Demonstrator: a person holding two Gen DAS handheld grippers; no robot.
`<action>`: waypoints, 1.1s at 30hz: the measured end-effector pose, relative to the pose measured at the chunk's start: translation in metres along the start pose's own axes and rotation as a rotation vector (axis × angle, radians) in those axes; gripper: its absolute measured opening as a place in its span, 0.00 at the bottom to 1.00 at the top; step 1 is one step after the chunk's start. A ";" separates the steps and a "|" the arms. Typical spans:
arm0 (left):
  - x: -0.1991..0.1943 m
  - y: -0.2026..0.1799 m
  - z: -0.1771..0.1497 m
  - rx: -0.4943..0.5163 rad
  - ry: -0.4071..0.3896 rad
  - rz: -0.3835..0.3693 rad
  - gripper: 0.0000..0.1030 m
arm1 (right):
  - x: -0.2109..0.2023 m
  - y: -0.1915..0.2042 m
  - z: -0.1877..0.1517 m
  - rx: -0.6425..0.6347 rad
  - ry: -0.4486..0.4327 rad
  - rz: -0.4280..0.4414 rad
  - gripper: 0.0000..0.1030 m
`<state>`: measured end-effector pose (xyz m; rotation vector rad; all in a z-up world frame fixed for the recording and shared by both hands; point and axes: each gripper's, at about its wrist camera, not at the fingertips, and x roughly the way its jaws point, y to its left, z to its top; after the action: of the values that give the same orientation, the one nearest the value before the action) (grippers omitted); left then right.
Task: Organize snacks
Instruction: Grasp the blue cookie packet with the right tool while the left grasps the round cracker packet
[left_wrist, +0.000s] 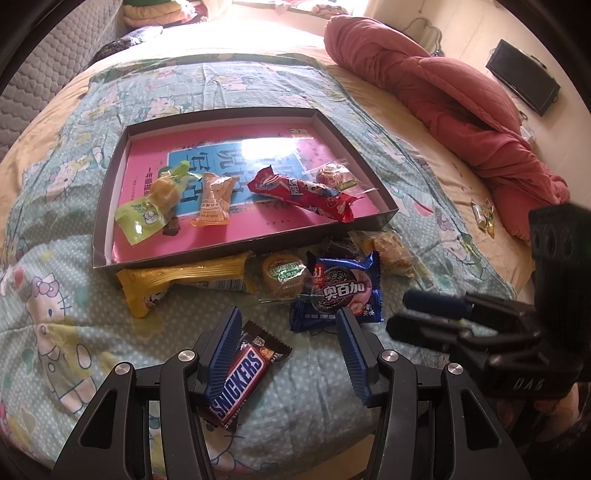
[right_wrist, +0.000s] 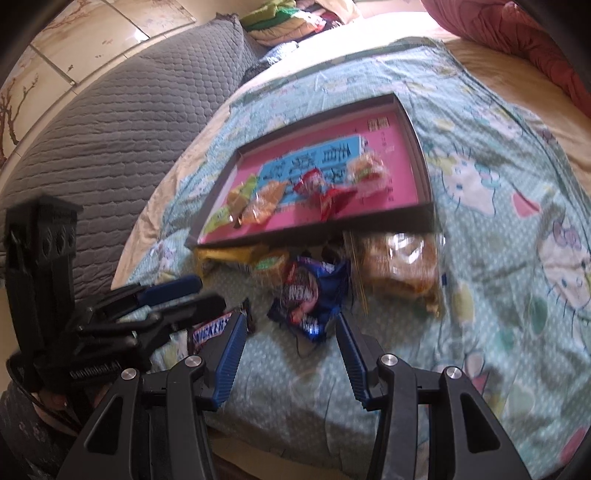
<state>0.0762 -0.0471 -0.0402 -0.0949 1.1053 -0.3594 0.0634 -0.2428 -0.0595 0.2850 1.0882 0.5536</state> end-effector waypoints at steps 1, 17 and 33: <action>0.000 0.001 0.000 -0.004 0.001 -0.001 0.53 | 0.002 -0.001 -0.002 0.005 0.010 -0.001 0.49; 0.021 0.007 0.011 -0.079 0.026 -0.089 0.53 | 0.031 -0.016 -0.002 0.068 0.073 0.009 0.49; 0.063 0.011 0.026 -0.150 0.096 -0.088 0.53 | 0.045 -0.009 0.003 0.038 0.074 0.011 0.49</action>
<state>0.1272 -0.0607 -0.0850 -0.2624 1.2248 -0.3620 0.0837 -0.2254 -0.0964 0.3064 1.1702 0.5572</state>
